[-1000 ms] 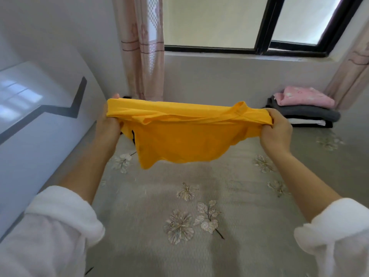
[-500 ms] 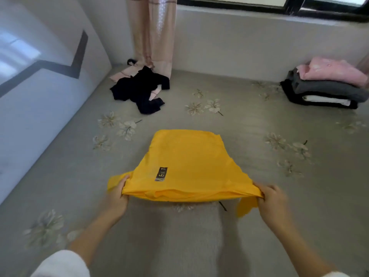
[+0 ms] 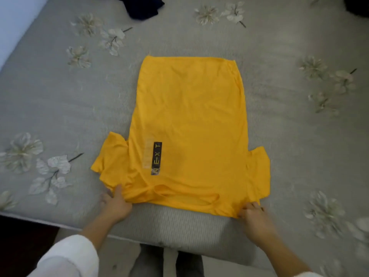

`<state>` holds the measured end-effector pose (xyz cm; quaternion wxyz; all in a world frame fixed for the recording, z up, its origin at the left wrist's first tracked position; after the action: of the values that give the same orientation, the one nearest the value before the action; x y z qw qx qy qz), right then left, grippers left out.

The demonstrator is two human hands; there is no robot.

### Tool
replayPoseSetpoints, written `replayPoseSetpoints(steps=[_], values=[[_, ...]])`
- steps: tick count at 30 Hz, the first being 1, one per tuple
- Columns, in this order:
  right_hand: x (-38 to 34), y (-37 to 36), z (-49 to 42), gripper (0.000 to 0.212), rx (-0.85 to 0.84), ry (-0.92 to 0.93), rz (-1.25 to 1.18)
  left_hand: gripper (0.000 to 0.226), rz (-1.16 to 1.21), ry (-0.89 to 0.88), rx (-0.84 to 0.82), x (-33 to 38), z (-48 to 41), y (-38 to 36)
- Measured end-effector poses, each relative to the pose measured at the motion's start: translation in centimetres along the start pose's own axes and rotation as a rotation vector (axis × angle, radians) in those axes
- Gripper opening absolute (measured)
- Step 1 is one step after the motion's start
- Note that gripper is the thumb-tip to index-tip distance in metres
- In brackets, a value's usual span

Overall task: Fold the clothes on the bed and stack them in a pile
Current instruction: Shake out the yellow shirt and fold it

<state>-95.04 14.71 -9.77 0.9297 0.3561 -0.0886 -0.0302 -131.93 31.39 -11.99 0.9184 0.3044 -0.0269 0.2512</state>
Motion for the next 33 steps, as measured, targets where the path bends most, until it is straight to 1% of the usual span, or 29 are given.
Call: replayPoseSetpoints(steps=[1, 2, 4, 5, 7, 9, 11, 13, 15, 16, 18, 19, 21, 22, 23, 24, 25, 27, 28, 30, 31, 33], values=[[0.2, -0.9, 0.1, 0.033, 0.008, 0.003, -0.077, 0.08, -0.013, 0.011, 0.075, 0.3, 0.7, -0.8], [0.6, -1.4, 0.1, 0.029, 0.061, -0.024, -0.197, 0.082, -0.035, -0.033, 0.161, 1.0, 1.4, -1.7], [2.1, -1.5, 0.1, 0.022, 0.204, -0.181, -0.525, 0.083, -0.091, -0.245, 0.288, 3.2, 2.9, -3.9], [3.0, -1.4, -0.2, 0.02, 0.27, -0.288, -0.672, 0.083, -0.127, -0.374, 0.315, 4.4, 3.5, -5.2], [4.9, -1.1, -0.9, 0.023, 0.379, -0.492, -0.888, 0.082, -0.202, -0.58, 0.286, 6.8, 4.7, -8.3], [6.7, -1.0, -2.1, 0.028, 0.464, -0.671, -1.022, 0.078, -0.271, -0.727, 0.214, 8.9, 5.5, -11.7], [8.1, -1.2, -3.4, 0.031, 0.479, -0.805, -1.145, 0.072, -0.335, -0.853, 0.157, 10.8, 5.9, -14.8], [8.6, -1.6, -4.8, 0.036, 0.444, -0.844, -1.257, 0.066, -0.374, -0.921, 0.126, 12.5, 5.7, -17.4], [8.5, -1.7, -6.1, 0.044, 0.397, -0.817, -1.257, 0.065, -0.42, -0.91, 0.099, 13.7, 5.2, -19.4], [8.4, -1.6, -6.6, 0.041, 0.375, -0.772, -1.228, 0.067, -0.452, -0.888, 0.095, 14.2, 5.0, -20.2], [8.6, -1.3, -7.2, 0.019, 0.41, -0.675, -1.246, 0.076, -0.507, -0.881, 0.143, 15.1, 5.2, -20.5], [9.0, -1.0, -7.1, 0.014, 0.482, -0.672, -1.309, 0.079, -0.508, -0.885, 0.167, 15.4, 5.6, -20.4], [10.9, -1.0, -6.1, 0.022, 0.732, -0.753, -1.393, 0.079, -0.506, -0.913, 0.226, 15.4, 5.8, -20.7], [11.8, -1.4, -5.4, 0.02, 0.851, -0.786, -1.368, 0.077, -0.513, -0.915, 0.234, 15.2, 5.8, -20.8], [12.4, -1.8, -4.6, 0.014, 0.901, -0.796, -1.321, 0.076, -0.512, -0.926, 0.245, 15.0, 5.7, -20.9], [12.8, -2.4, -4.1, 0.011, 0.896, -0.79, -1.291, 0.073, -0.508, -0.93, 0.243, 14.7, 5.7, -20.9], [13.1, -3.5, -3.7, 0.015, 0.842, -0.789, -1.318, 0.069, -0.496, -0.937, 0.243, 14.5, 5.8, -21.1], [13.5, -5.3, -3.6, 0.028, 0.702, -0.805, -1.496, 0.057, -0.478, -0.949, 0.253, 14.1, 6.1, -21.4], [13.7, -5.6, -3.8, 0.033, 0.652, -0.802, -1.564, 0.056, -0.475, -0.947, 0.258, 14.0, 6.2, -21.5], [14.1, -5.3, -4.5, 0.034, 0.597, -0.757, -1.538, 0.057, -0.447, -0.955, 0.278, 14.0, 6.2, -21.7], [14.3, -4.9, -4.8, 0.031, 0.628, -0.75, -1.478, 0.055, -0.434, -0.98, 0.288, 14.1, 6.4, -21.7], [14.8, -4.2, -4.5, 0.028, 0.781, -0.801, -1.355, 0.041, -0.416, -1.07, 0.295, 13.8, 6.9, -21.8]])
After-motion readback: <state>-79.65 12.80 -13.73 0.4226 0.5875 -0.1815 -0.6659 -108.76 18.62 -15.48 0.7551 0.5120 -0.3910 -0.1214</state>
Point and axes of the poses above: each hand's wrist, its own z-axis away from the middle knuckle, its own y-axis out of the back of the hand, x = y × z, the point moved 3 cm from there along -z, towards the middle knuckle, and after that the axes turned 8 degrees about z, right-handed, at the moved point
